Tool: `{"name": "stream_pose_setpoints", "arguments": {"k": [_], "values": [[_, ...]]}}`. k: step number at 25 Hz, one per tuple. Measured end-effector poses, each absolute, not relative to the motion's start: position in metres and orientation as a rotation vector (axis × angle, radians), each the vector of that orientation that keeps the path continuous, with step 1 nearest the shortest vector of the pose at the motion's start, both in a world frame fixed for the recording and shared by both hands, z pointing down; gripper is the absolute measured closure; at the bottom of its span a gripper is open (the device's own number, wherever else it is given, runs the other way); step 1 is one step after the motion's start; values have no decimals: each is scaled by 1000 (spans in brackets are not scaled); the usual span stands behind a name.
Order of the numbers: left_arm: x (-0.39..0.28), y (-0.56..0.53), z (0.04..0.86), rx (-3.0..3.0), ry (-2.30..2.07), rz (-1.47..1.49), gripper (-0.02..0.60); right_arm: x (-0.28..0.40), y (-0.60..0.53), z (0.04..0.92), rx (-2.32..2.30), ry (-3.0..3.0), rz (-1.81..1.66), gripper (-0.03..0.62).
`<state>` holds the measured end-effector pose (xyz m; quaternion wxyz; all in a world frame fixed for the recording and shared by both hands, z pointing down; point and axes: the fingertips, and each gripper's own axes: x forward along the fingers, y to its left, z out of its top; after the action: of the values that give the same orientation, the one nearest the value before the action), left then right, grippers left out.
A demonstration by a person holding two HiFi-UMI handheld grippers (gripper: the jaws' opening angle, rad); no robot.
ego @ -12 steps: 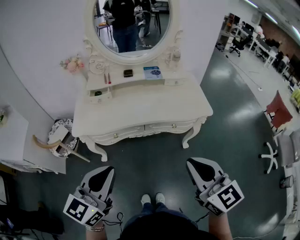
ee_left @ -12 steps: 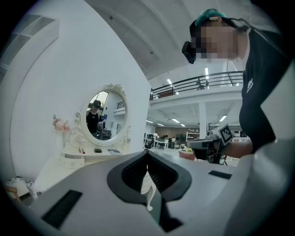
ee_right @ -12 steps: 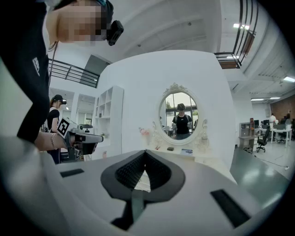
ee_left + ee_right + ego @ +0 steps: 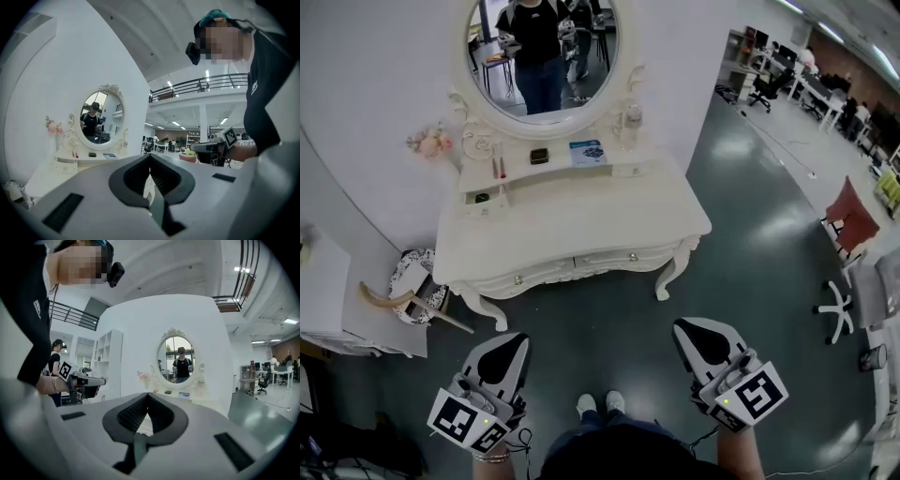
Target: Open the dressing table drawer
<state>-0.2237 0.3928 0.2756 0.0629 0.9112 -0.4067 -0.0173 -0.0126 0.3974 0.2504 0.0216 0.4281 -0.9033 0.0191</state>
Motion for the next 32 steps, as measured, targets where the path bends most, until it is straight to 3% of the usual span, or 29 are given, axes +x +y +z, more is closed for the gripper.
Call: {"name": "stream_pose_setpoints", "arguments": {"k": [17,32], "values": [[-168,394,293,2708,-1233,-18,563,55,398,284,1328,-2761,145,576],[-133,308,301,2765,-1115,49,563,63,331,284,1373,-2795,187,576]]}}
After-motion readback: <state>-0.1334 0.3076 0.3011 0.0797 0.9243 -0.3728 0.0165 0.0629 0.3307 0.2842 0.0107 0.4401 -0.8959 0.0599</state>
